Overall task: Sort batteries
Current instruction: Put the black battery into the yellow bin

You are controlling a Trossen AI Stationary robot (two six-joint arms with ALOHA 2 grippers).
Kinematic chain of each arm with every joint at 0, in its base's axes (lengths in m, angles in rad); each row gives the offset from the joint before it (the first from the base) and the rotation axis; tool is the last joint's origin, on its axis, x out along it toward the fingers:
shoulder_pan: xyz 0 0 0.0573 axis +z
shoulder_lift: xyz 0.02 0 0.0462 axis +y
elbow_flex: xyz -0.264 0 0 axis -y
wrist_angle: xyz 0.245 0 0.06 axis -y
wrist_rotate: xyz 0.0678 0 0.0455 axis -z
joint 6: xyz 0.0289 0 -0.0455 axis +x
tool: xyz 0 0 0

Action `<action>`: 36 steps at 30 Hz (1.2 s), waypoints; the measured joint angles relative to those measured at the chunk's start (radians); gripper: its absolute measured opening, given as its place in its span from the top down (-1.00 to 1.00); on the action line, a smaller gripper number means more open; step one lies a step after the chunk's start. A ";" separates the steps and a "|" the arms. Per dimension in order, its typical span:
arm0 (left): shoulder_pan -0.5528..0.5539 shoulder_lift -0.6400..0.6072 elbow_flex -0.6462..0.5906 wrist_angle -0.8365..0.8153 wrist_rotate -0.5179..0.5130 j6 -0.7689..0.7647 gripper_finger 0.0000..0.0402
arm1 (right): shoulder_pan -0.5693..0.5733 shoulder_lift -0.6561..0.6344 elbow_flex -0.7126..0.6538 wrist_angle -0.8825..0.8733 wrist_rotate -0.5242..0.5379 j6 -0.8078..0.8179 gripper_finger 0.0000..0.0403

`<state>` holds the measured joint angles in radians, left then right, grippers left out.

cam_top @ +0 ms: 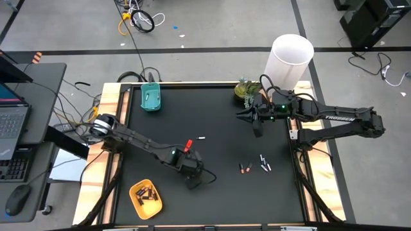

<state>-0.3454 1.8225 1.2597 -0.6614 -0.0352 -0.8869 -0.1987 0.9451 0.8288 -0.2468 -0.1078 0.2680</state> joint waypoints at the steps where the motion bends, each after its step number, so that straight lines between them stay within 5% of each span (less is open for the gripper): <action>1: -0.014 0.000 -0.005 0.023 -0.009 -0.004 -0.37 | 0.000 0.000 0.000 -0.004 0.000 0.002 0.74; 9: -0.112 0.002 -0.018 0.036 -0.131 0.016 -0.27 | 0.001 0.000 0.000 -0.033 0.000 0.001 0.74; 24: -0.018 0.003 -0.049 0.050 -0.045 -0.427 -0.36 | 0.001 0.000 0.000 -0.038 0.000 0.000 0.74; 36: -0.001 0.003 -0.049 -0.002 -0.074 -0.668 -0.36 | 0.001 0.000 0.000 -0.038 0.000 -0.007 0.74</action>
<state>-0.3462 1.8256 1.2110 -0.6638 -0.1093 -1.5547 -0.1978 0.9451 0.8288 -0.2852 -0.1074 0.2607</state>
